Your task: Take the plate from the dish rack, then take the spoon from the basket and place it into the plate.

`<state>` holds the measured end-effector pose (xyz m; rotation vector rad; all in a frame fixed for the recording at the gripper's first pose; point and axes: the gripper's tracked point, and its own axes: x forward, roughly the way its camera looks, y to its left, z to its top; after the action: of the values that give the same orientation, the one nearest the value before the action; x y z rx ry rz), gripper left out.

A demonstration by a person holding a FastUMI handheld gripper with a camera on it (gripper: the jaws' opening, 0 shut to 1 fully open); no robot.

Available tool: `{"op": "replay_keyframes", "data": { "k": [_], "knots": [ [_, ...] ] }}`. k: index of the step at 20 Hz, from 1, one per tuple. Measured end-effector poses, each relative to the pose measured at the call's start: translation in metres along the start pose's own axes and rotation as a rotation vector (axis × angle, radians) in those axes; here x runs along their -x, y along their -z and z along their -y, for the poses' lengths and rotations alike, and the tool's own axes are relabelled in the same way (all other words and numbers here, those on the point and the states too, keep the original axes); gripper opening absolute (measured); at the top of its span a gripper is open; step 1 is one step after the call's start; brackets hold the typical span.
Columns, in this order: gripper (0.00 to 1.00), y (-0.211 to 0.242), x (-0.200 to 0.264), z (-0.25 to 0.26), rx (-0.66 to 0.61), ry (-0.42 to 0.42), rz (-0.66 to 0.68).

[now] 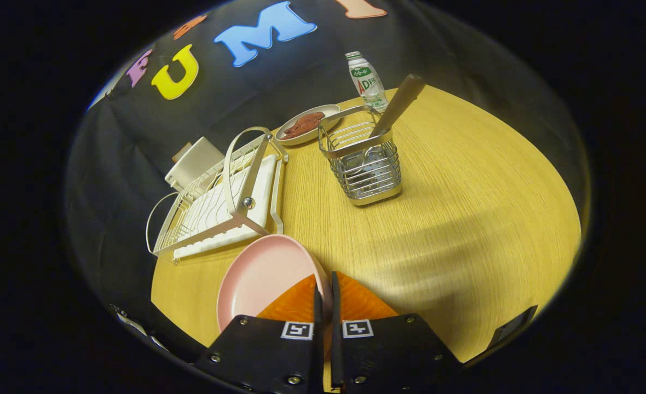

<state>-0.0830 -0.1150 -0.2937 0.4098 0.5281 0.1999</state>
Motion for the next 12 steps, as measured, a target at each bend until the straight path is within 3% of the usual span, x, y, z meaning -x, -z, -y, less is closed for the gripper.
{"op": "replay_keyframes", "data": {
  "k": [1, 3, 4, 6, 9, 12],
  "knots": [
    [0.07, -0.005, 0.002, 0.0, 0.009, 0.01, 0.021],
    [0.2, -0.023, 0.013, 0.004, 0.062, 0.038, 0.093],
    [0.38, -0.031, 0.019, 0.008, 0.102, 0.061, 0.12],
    [0.46, -0.049, 0.039, 0.013, 0.186, 0.107, 0.19],
    [0.52, -0.083, 0.073, 0.017, 0.267, 0.162, 0.325],
    [0.52, -0.1, 0.096, 0.014, 0.296, 0.139, 0.371]
  ]
}}
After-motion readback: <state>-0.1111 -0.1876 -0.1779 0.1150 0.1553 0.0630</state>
